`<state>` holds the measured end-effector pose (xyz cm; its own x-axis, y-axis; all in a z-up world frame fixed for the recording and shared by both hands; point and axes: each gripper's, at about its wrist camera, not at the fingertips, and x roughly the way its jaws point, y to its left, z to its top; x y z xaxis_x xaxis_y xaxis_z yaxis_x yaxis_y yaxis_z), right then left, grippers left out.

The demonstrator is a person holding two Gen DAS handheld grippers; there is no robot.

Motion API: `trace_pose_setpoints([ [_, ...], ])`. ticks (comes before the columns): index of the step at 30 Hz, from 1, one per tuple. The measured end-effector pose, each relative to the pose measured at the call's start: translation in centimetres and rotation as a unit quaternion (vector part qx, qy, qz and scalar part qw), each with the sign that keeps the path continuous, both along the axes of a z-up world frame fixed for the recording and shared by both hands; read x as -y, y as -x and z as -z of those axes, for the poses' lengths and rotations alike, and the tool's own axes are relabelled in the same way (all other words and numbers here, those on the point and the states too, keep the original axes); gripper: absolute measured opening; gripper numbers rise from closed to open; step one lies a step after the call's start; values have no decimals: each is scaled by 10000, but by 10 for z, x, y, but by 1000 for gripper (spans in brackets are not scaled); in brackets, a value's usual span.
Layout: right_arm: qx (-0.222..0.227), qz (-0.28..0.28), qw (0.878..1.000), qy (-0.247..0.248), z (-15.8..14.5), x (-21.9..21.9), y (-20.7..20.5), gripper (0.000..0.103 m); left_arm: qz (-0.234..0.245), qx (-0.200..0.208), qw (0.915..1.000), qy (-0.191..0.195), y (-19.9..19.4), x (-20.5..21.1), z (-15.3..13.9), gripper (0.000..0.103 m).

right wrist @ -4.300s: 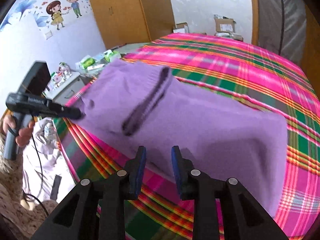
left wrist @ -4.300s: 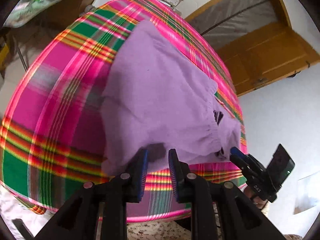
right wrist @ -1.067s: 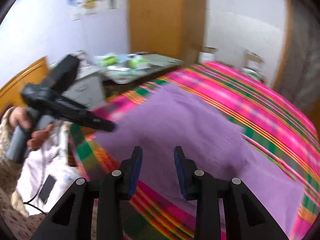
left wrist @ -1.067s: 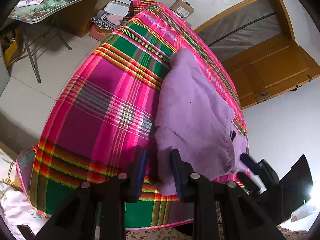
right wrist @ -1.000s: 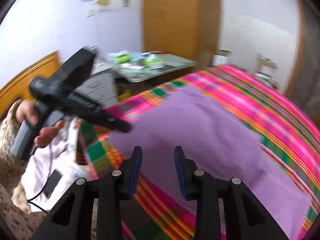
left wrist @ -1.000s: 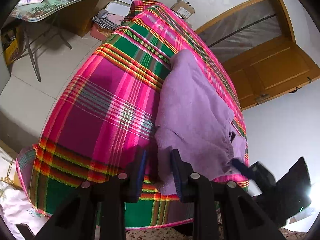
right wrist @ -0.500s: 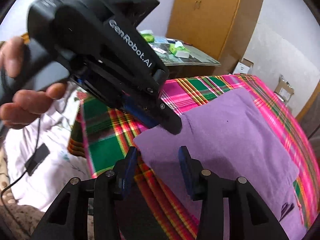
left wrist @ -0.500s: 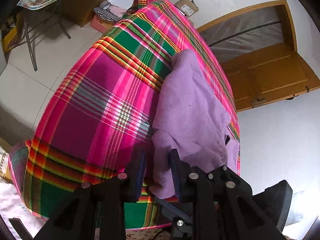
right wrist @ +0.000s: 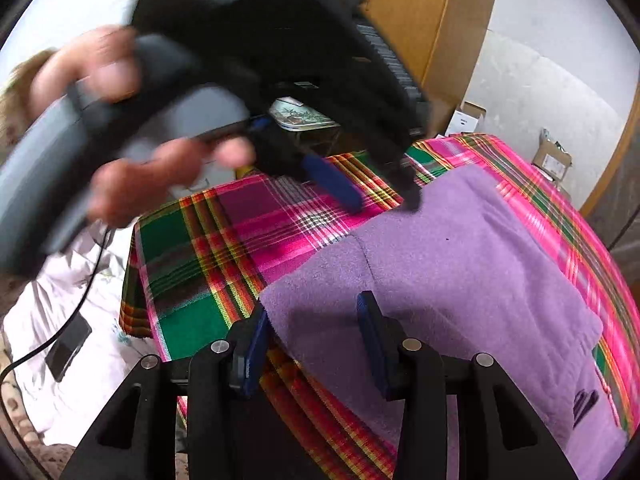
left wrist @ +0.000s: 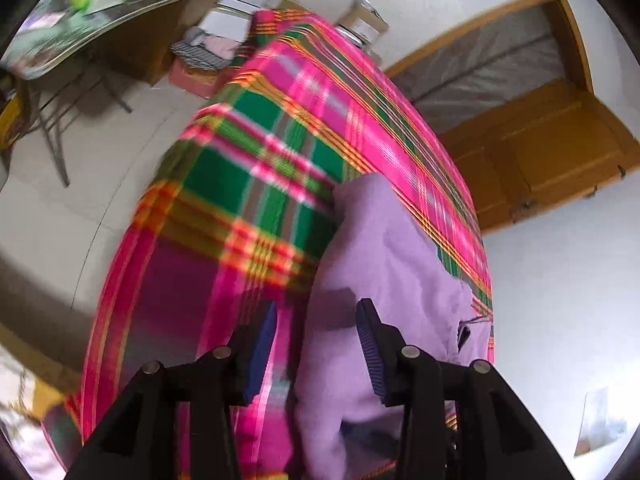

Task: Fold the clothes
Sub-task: 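Grasp the lilac cloth corner with the left gripper beside the right gripper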

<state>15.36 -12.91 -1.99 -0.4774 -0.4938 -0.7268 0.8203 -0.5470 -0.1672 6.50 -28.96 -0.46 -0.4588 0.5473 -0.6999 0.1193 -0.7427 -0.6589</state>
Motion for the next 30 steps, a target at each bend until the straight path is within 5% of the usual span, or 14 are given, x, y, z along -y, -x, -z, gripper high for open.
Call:
trace_pose_setpoints([
  [8,137,18,9998,105,1,-4,7,36,271,191,9991,-278,56,-5,6,40],
  [14,286,103,9991,289,1,-9,15,24,419,360,9977,-385,80,-14,13,18],
  [22,453,175,9967,647,-6,-19,20,16,397,264,9986,-232,71,-19,-10,14],
  [30,279,281,9911,1275,-47,-43,12,15,442,-75,9990,-26,61,-35,-60,14],
])
